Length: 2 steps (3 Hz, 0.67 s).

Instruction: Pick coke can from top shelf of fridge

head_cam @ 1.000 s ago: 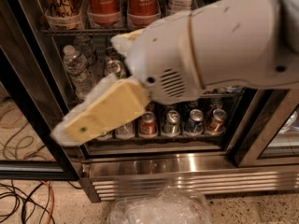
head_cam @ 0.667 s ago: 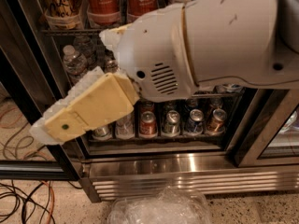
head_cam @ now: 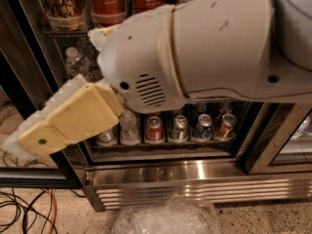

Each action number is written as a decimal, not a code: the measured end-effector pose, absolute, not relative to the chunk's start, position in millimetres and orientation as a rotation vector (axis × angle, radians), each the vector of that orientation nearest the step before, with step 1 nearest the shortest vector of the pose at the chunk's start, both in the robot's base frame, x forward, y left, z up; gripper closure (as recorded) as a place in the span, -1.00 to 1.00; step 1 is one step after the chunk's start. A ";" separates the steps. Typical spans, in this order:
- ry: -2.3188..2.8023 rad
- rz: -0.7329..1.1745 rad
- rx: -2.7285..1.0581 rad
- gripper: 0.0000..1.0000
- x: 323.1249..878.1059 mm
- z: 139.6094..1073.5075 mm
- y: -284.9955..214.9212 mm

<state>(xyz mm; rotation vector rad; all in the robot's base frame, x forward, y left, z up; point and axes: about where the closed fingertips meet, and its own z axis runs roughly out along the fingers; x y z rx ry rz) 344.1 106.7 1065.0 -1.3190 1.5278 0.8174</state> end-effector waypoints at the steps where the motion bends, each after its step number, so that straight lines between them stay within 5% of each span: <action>1: 1.516 0.796 -1.239 -1.00 344.8 1039.3 124.9; 2: 1.578 0.722 -1.110 -1.00 355.3 980.7 133.1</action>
Offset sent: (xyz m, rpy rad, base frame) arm 0.0659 0.0133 -0.1323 0.3658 0.0121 -0.5728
